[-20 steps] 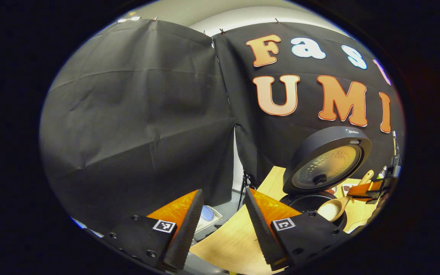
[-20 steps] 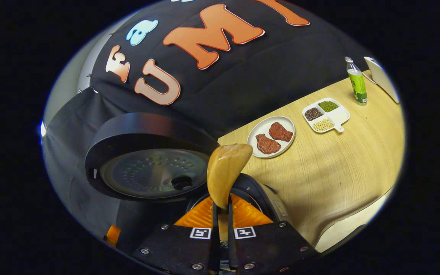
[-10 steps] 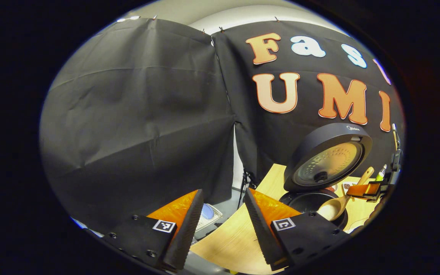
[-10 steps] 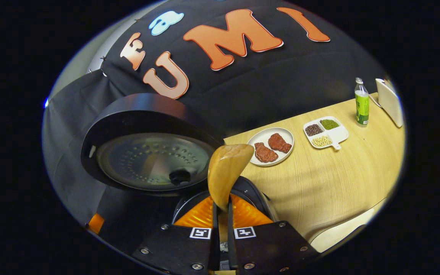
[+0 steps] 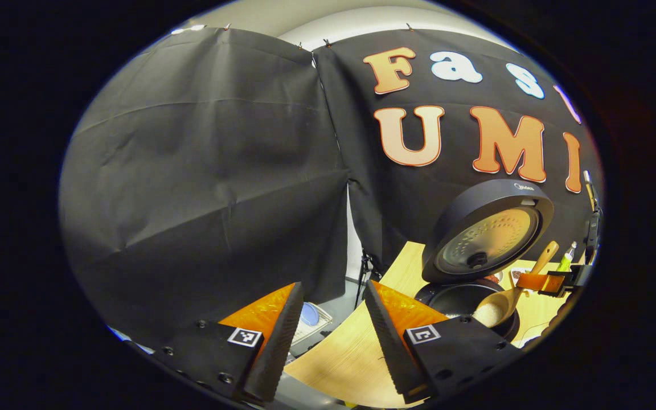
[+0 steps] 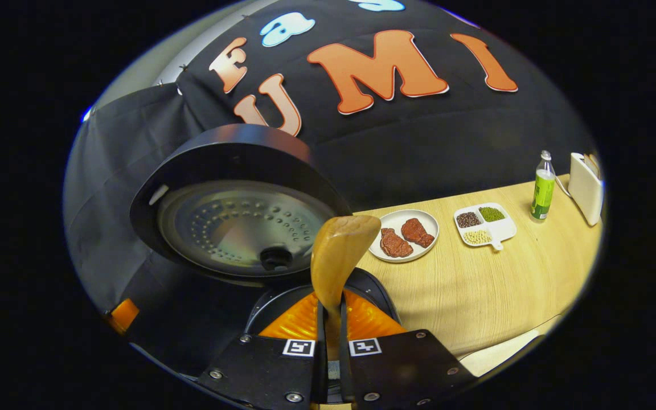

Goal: Close the left gripper, press the button to open the rice cooker; take a wooden spoon from the chopstick holder with the right hand, scoop a spoonful of rice and pour it into the rice cooker, then put the wooden spoon back into the chopstick holder.

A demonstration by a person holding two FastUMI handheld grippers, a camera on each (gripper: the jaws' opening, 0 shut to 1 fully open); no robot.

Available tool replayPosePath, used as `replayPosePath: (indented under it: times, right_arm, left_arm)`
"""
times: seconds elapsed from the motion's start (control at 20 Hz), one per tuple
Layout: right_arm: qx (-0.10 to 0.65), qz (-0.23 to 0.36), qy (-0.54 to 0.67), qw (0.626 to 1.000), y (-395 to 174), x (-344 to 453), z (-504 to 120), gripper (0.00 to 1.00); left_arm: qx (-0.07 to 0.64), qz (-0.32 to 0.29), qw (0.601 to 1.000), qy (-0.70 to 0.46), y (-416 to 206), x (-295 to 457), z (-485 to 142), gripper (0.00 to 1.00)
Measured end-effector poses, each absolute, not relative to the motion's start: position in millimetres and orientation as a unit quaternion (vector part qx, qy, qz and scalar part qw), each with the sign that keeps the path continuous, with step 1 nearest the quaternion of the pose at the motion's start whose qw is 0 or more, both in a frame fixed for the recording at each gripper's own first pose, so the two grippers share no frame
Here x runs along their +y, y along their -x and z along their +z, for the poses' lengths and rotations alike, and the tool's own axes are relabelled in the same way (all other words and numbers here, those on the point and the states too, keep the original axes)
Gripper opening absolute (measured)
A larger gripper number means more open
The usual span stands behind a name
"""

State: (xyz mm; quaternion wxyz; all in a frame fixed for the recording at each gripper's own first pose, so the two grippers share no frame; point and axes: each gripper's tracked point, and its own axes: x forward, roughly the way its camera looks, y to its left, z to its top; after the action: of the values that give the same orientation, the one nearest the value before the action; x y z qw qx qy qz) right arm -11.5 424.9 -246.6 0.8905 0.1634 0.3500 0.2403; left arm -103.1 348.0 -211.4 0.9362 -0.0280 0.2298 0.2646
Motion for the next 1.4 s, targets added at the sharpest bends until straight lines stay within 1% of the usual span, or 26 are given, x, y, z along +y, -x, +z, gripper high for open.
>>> replayPosePath:
  times: [0.45, 0.9, 0.95, 1.4]
  right_arm:
    - [0.298, 0.279, -0.063, 0.911, 20.5, 444.8, -234.8, 0.07]
    - [0.253, 0.314, 0.009, 0.915, 22.4, 462.2, -225.6, 0.08]
    - [0.249, 0.32, 0.014, 0.914, 23.2, 464.2, -224.1, 0.08]
    - [0.188, 0.355, 0.087, 0.911, 32.1, 476.5, -215.9, 0.08]
  left_arm:
    - [0.232, 0.272, 0.933, 0.034, 111.1, 357.4, -217.4, 0.7]
    - [0.241, 0.287, 0.926, 0.045, 123.9, 367.9, -229.9, 0.7]
    - [0.241, 0.287, 0.926, 0.045, 122.4, 368.9, -230.1, 0.77]
    - [0.242, 0.285, 0.927, 0.043, 116.4, 365.5, -233.8, 0.77]
